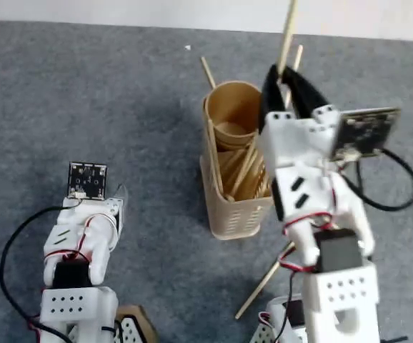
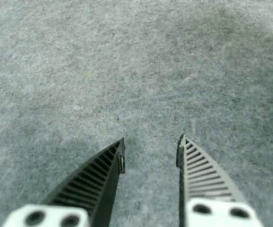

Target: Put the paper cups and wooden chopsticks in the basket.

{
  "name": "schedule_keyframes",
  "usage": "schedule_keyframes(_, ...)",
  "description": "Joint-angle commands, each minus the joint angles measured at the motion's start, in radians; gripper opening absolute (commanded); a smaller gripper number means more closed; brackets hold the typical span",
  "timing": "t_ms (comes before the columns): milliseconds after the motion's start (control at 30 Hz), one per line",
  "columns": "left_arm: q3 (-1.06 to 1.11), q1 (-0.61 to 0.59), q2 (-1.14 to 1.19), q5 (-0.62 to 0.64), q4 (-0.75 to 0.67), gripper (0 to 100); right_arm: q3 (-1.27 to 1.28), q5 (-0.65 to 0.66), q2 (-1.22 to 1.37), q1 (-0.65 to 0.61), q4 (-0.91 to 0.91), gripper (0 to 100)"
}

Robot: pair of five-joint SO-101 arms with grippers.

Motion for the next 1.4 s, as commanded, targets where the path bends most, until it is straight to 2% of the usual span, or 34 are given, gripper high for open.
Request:
schedule_keyframes(0, -0.002, 0.018, -0.010, -0.008, -0.018, 20, 0.194, -0.005, -0.024, -0.022, -0.237, 0.4)
schedule_keyframes(100, -0.002, 0.018, -0.010, -0.008, -0.018, 20, 0.298, -0.002, -0.027, -0.021, -0.255, 0.4)
schedule_keyframes(267, -0.002, 0.018, -0.010, -0.008, -0.018, 20, 0.337, 0.000, -0.061, -0.004, -0.133, 1.5)
schedule_keyframes(467, -0.002, 0.018, -0.010, -0.008, -0.018, 20, 0.383, 0.014, -0.275, 0.001, -0.021, 14.3)
schedule_keyframes(600, -0.002, 0.018, -0.010, -0.008, -0.018, 20, 0.384, 0.095, -0.435, -0.001, 0.090, 14.6)
schedule_keyframes(700, -0.002, 0.018, -0.010, -0.008, -0.018, 20, 0.294, 0.140, -0.512, 0.001, 0.196, 14.6)
schedule_keyframes(933, -0.002, 0.018, -0.010, -0.008, -0.018, 20, 0.001, 0.183, -0.516, 0.012, 0.397, 14.6)
schedule_keyframes(1200, -0.002, 0.018, -0.010, -0.008, -0.018, 20, -0.019, 0.204, -0.510, 0.321, 0.417, 14.6)
schedule_keyframes(1267, -0.002, 0.018, -0.010, -0.008, -0.018, 20, -0.021, 0.209, -0.453, 0.366, 0.450, 14.6)
schedule_keyframes(1367, -0.002, 0.018, -0.010, -0.008, -0.018, 20, -0.025, 0.282, -0.277, 0.389, 0.538, 14.6)
